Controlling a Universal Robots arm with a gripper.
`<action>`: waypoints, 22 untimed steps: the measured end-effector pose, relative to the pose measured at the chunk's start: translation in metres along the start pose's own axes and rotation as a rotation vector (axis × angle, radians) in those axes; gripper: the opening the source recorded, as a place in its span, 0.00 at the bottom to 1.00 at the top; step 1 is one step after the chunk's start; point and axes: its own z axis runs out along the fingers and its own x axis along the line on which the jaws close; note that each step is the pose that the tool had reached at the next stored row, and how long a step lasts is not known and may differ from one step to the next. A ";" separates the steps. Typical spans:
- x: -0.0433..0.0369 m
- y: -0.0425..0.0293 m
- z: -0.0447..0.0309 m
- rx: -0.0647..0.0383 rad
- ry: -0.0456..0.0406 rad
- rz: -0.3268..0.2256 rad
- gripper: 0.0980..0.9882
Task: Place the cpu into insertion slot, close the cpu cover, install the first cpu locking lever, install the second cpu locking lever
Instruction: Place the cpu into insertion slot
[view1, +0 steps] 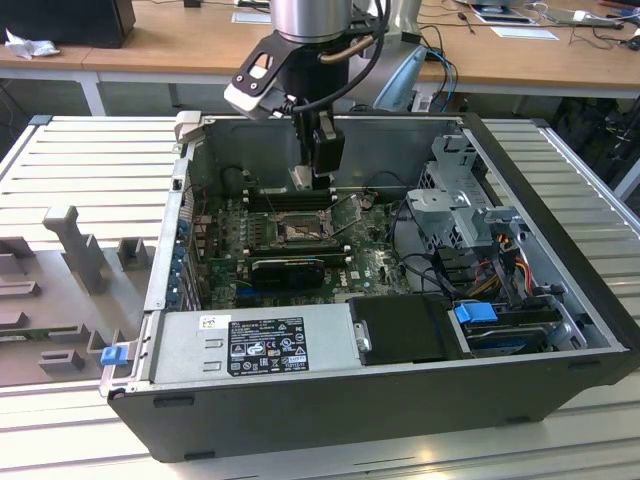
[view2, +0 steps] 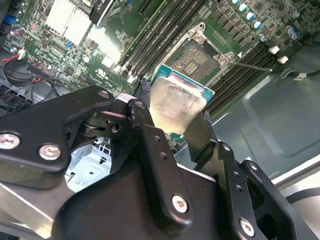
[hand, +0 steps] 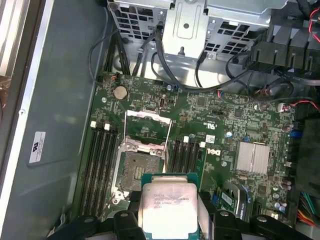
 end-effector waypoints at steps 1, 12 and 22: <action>0.0000 -0.0001 0.0009 0.000 0.0000 0.000 0.48; -0.0001 -0.0014 0.0145 0.000 -0.0013 0.014 0.48; -0.0001 -0.0017 0.0178 -0.001 -0.0088 0.096 0.48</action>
